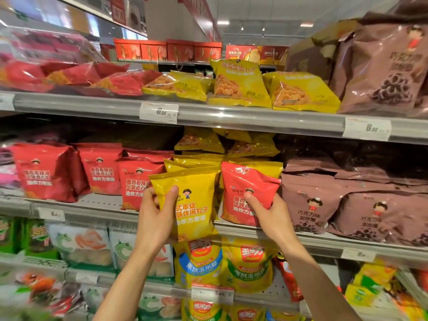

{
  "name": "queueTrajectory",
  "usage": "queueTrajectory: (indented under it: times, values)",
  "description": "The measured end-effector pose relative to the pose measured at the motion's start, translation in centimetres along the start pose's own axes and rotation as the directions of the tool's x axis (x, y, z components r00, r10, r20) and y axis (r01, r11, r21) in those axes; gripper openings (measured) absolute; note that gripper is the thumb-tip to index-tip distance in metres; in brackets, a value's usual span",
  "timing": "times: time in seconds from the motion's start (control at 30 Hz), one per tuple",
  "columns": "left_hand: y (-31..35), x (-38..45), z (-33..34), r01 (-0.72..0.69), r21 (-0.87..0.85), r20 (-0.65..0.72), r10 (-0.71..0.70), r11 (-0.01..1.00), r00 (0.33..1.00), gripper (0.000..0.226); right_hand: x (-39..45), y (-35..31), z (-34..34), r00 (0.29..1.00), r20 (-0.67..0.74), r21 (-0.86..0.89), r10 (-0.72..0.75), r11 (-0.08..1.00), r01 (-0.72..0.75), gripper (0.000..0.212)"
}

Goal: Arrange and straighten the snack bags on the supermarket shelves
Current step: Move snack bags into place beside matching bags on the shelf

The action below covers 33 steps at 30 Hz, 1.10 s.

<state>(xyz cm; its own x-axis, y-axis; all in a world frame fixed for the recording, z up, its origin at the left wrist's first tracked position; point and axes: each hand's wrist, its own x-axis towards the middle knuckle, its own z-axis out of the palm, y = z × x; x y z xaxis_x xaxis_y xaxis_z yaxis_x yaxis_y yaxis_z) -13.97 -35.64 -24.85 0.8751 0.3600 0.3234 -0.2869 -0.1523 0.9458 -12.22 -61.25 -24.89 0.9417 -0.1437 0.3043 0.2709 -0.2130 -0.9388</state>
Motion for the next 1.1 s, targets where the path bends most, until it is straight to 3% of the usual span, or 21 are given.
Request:
queueTrajectory:
  times: [0.33,0.53,0.67,0.77,0.87,1.1]
  values:
    - [0.1,0.6,-1.4,-0.039,0.015,-0.029,0.039,0.999,0.999,0.031,0.5,-0.3,-1.3,0.999,0.047,0.022,0.007,1.0,-0.008,0.013]
    - [0.2,0.7,-1.3,-0.058,0.026,-0.011,0.058,0.998,0.998,0.026,0.5,-1.1,-2.9,0.995,0.096,0.06,0.035,0.997,-0.041,0.029]
    - [0.0,1.0,-0.8,-0.063,0.051,-0.024,0.065,0.997,0.998,0.031,0.4,-1.6,-3.7,0.989,0.135,0.092,0.064,0.993,-0.077,0.021]
    - [0.3,1.0,0.2,-0.103,0.101,-0.049,0.108,0.99,0.993,0.04,0.0,-1.9,-4.2,0.983,0.165,0.096,0.08,0.991,-0.097,0.025]
    - [1.0,1.2,1.9,-0.122,0.157,-0.058,0.132,0.98,0.99,0.033,-0.3,-2.0,-4.9,0.979,0.184,0.106,0.091,0.988,-0.112,0.032]
    - [1.9,1.4,5.6,-0.159,0.306,0.002,0.166,0.939,0.986,0.046,-0.6,-1.5,-6.5,0.971,0.202,0.143,0.13,0.977,-0.161,0.046]
